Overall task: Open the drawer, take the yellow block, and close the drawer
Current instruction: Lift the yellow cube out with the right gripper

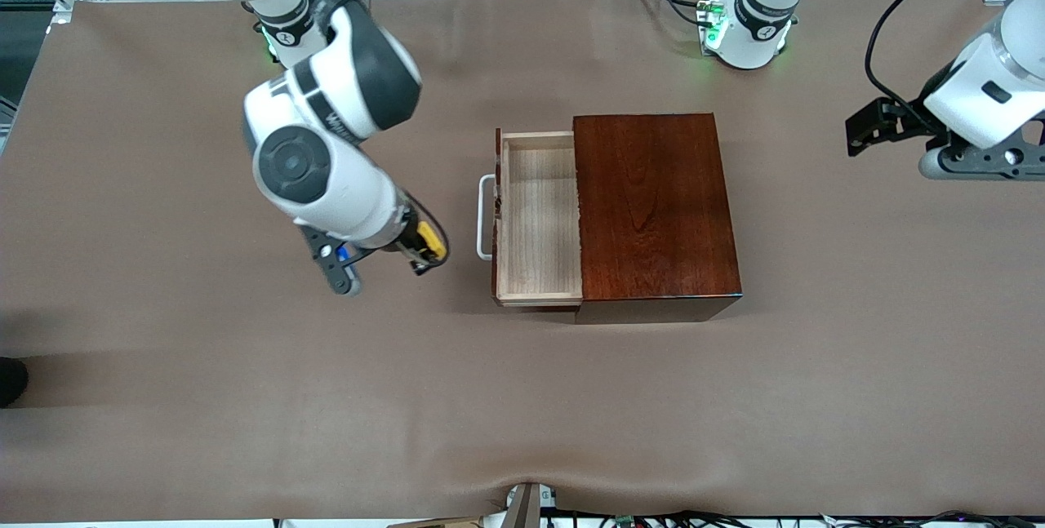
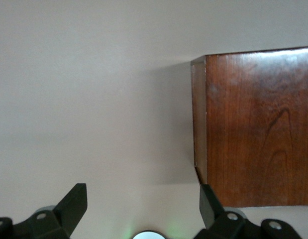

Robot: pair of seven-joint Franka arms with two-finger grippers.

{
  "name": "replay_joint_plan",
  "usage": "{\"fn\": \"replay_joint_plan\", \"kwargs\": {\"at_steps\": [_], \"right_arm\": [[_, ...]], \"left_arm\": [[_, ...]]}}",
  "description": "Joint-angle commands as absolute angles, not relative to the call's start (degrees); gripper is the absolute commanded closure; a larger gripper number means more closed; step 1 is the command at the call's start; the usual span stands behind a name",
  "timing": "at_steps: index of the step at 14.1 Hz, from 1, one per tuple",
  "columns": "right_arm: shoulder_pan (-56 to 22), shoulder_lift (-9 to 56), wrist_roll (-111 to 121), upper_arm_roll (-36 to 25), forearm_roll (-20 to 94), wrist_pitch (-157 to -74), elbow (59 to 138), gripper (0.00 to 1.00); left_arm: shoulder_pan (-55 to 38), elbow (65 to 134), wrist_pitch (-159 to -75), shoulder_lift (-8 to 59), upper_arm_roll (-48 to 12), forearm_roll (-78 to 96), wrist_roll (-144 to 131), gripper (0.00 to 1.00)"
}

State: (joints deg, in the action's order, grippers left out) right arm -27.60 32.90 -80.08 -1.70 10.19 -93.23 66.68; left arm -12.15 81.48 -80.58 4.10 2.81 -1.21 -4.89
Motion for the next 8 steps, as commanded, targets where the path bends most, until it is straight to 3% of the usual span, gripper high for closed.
{"fn": "replay_joint_plan", "kwargs": {"at_steps": [1,8], "right_arm": [[-24.44,31.46,-74.45,-1.23,11.08,-90.35,68.37,1.0],[-17.06,30.59,-53.32,-1.58,10.55,-90.0,73.47,1.0]], "left_arm": [[-11.6,87.36,-80.95,-0.7,2.55,-0.18,-3.25,0.0],[-12.48,87.89,-82.0,-0.44,2.46,0.0,-3.43,0.0]]}}
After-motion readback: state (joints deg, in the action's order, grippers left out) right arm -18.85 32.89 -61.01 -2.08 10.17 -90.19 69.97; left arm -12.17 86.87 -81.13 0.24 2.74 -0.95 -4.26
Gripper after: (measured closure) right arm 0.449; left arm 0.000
